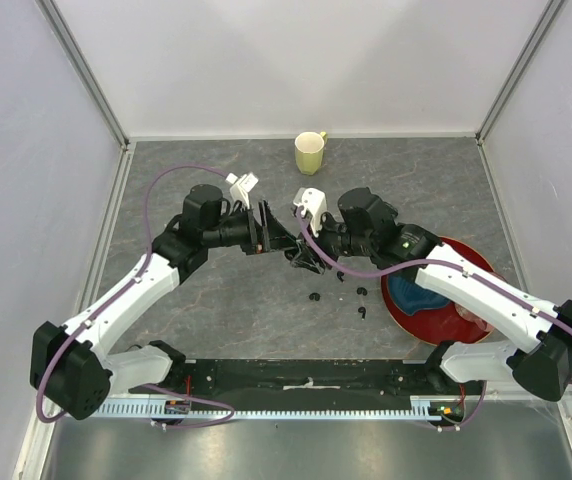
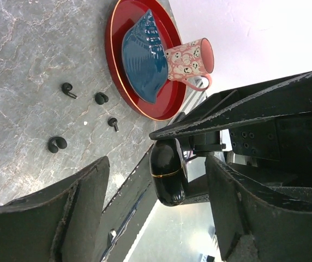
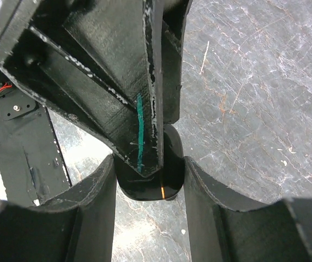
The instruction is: Insert the wireless bluetooth earbuds into the charging case
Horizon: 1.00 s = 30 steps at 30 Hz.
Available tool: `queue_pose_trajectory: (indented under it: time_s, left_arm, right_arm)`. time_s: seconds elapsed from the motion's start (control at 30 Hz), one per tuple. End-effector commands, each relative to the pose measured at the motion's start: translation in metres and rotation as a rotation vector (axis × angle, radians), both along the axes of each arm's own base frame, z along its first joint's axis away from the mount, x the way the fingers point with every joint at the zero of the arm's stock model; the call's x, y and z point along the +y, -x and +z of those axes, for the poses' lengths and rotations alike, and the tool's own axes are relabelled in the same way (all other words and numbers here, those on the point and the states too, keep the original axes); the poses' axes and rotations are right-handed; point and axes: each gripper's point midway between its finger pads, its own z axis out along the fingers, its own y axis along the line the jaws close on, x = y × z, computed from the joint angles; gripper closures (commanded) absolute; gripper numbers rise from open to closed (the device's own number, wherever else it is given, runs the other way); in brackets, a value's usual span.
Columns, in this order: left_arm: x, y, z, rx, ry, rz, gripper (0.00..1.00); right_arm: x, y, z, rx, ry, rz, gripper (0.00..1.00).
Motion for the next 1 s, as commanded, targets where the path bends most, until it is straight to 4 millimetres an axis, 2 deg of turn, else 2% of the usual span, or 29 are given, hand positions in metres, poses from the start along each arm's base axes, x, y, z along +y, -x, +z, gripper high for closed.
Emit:
queue_pose_trajectory:
  time_s: [0.0,0.53,0.67,0.77,0.87,0.93,0.97]
  left_arm:
    - [-0.0071,0.0007,0.0089,0.006,0.021,-0.006,0.26]
    - [-0.015,0.0068,0.005,0.02,-0.017,-0.062,0.48]
    - [-0.0162,0.0066,0.0047,0.023,-0.015,-0.069,0.62]
    - [-0.0166,0.0078,0.006,0.018,-0.012,-0.075,0.68]
    - [-0.0165,0.0083,0.0052,0.02,-0.014,-0.077,0.67]
    - [-0.0167,0.0083,0.0036,0.026,-0.017,-0.079,0.57]
    - [-0.0168,0.0081,0.0031,0.028,-0.02,-0.08,0.47]
  right_arm:
    - [0.0026,-0.002,0.0118,-0.055,-0.023,-0.004,0.93]
    - [0.0043,-0.006,0.0094,-0.087,-0.005,-0.036,0.93]
    - [0.0062,-0.0055,0.0065,-0.081,-0.001,-0.034,0.93]
    - [0.0078,-0.0056,0.0053,-0.082,0.0,-0.032,0.93]
    - [0.0075,-0.0077,0.0044,-0.085,0.002,-0.042,0.93]
    - [0.0072,-0.0092,0.0035,-0.09,0.001,-0.053,0.93]
    - [0.0073,-0.0096,0.0046,-0.095,-0.001,-0.056,0.93]
